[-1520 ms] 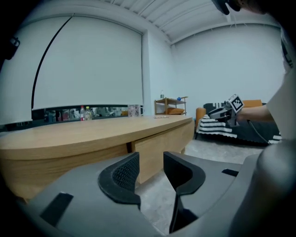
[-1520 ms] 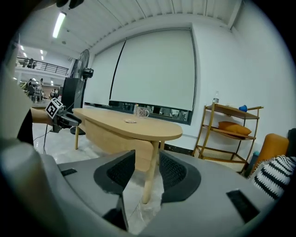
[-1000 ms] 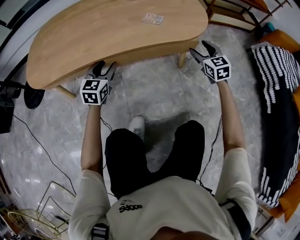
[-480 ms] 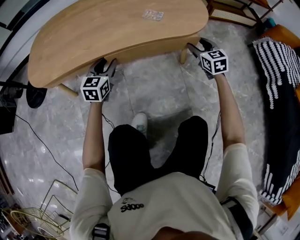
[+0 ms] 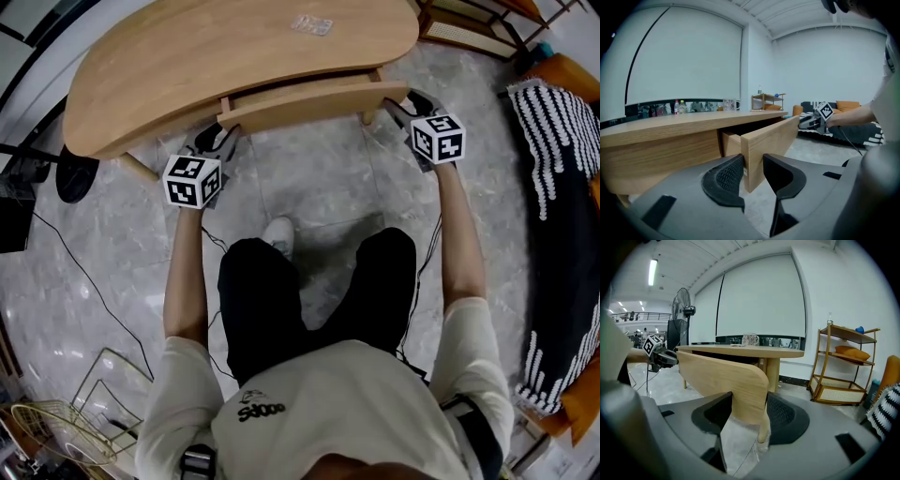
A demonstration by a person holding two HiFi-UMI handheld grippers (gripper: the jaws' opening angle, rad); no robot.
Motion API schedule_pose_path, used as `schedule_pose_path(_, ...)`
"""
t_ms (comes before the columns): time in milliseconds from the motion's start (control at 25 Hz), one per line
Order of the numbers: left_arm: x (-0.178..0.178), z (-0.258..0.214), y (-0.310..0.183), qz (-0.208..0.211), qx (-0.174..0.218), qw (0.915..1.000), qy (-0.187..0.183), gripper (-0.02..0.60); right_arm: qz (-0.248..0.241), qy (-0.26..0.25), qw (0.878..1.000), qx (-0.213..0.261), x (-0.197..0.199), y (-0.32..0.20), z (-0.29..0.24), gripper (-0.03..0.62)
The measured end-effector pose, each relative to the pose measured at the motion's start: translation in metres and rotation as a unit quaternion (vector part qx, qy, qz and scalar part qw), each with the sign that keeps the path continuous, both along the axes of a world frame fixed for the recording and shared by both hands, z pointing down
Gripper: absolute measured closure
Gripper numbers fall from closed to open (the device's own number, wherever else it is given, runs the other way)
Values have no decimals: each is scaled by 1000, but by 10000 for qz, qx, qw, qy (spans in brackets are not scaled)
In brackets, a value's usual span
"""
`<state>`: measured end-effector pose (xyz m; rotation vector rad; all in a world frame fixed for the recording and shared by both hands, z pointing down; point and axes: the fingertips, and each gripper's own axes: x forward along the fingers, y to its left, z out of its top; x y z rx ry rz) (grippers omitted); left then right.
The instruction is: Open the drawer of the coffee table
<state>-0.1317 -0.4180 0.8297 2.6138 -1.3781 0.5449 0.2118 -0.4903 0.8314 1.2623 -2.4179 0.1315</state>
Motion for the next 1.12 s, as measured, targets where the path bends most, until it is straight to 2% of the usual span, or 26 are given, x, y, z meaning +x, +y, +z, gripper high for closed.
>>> schedule_pose_path(480,13,2,66,339,52,9988,339,449,105,-69,9999,115,15,67,4,361)
schedule_pose_path(1120,21,10,133,455,-291,9973,496,453,263,-117,9996,-11,25,140,12,361)
